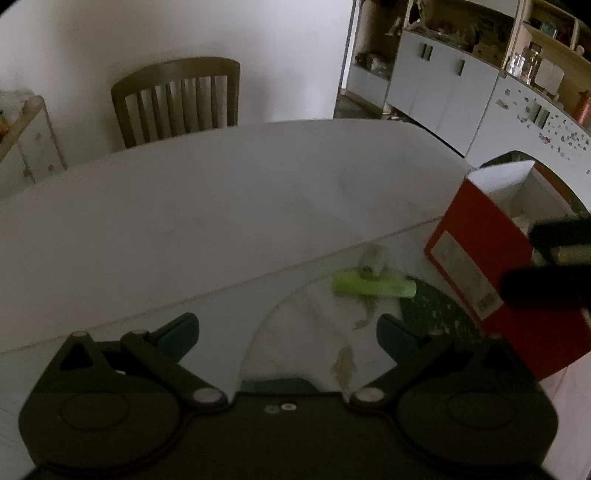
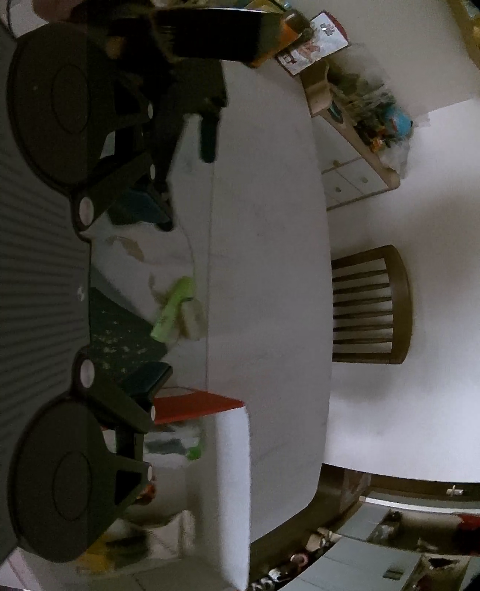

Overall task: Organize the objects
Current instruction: 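Withdraw both grippers from the shoebox back toward the remaining items, then grasp the green tube with the left gripper while the right grasps the white cylinder, then carry the green tube and white cylinder with both grippers over the shoebox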

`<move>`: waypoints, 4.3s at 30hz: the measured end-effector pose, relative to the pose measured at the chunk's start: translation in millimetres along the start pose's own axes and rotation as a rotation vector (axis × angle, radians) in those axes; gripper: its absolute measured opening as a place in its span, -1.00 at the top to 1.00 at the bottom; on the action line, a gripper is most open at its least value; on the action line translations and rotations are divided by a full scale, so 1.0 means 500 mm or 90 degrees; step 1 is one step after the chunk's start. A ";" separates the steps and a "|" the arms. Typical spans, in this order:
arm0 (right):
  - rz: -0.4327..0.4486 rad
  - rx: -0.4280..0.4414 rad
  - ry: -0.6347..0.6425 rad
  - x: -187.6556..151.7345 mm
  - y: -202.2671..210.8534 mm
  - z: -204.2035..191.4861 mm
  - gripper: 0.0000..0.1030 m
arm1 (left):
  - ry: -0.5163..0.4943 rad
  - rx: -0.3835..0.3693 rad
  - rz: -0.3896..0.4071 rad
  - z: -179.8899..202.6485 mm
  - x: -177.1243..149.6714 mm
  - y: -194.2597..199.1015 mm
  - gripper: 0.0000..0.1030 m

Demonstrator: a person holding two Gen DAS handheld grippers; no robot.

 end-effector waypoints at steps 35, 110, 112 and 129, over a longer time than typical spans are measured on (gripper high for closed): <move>-0.273 -0.003 0.040 0.162 -0.354 0.012 -0.58 | -0.087 -0.023 0.033 0.128 0.000 -0.148 -0.57; -0.095 0.077 -0.090 -0.073 0.195 0.143 0.03 | -0.028 -0.108 0.021 0.318 -0.009 0.188 0.72; -0.089 0.071 -0.092 -0.078 0.204 0.167 0.03 | -0.032 -0.107 0.025 0.335 0.000 0.185 0.72; -0.065 -0.012 -0.117 -0.121 0.205 0.376 0.03 | -0.061 -0.087 0.036 0.472 0.091 0.093 0.72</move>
Point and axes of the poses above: each gripper's, at about its wrist camera, not at the fingertips, and y roughly against the way its jaws point, z to its right, x to its top, the point moved 1 cm from there along -y, roughly the way its jaws point
